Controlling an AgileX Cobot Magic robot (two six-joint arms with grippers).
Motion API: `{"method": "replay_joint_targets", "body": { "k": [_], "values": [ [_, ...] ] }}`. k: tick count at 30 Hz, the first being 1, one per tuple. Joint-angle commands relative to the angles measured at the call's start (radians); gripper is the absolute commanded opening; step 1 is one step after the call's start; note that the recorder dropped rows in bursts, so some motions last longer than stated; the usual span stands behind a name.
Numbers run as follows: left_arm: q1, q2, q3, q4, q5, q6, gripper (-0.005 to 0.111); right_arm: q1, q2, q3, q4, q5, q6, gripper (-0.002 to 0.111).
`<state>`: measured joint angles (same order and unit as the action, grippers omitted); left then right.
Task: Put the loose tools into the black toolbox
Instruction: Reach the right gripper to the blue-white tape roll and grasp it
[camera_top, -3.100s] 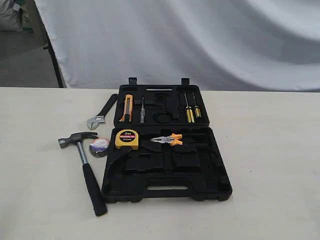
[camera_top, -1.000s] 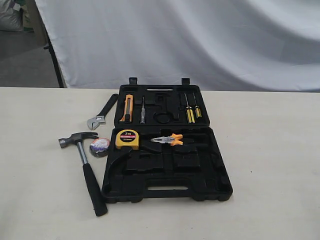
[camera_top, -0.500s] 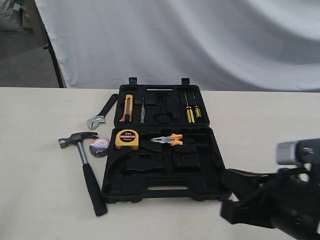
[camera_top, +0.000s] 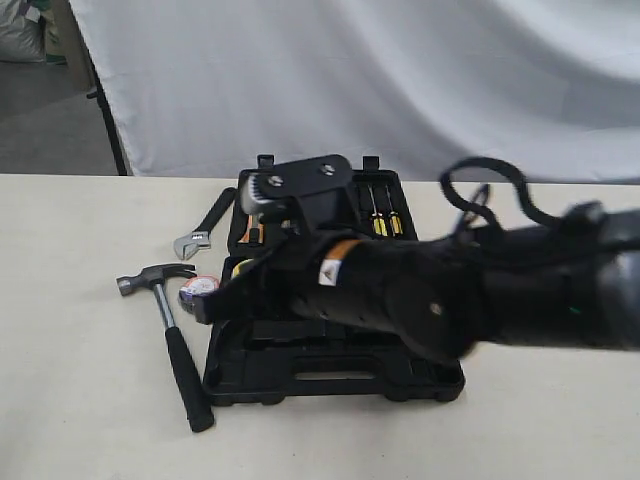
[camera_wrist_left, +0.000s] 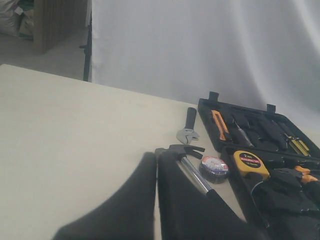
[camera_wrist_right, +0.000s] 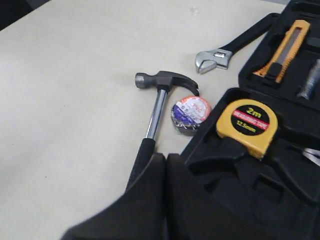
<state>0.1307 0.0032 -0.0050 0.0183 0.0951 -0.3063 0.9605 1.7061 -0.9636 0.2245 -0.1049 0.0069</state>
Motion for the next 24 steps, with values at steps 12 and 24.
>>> {"method": "replay_joint_targets", "body": {
  "k": [12, 24],
  "values": [
    [0.025, -0.003, -0.003, 0.004, -0.007, -0.005, 0.001, -0.003, 0.521, -0.778, -0.231, 0.515, -0.119, 0.064],
    [0.025, -0.003, -0.003, 0.004, -0.007, -0.005, 0.001, -0.027, 0.755, -1.08, -0.277, 0.667, -0.081, 0.064]
  ]
}}
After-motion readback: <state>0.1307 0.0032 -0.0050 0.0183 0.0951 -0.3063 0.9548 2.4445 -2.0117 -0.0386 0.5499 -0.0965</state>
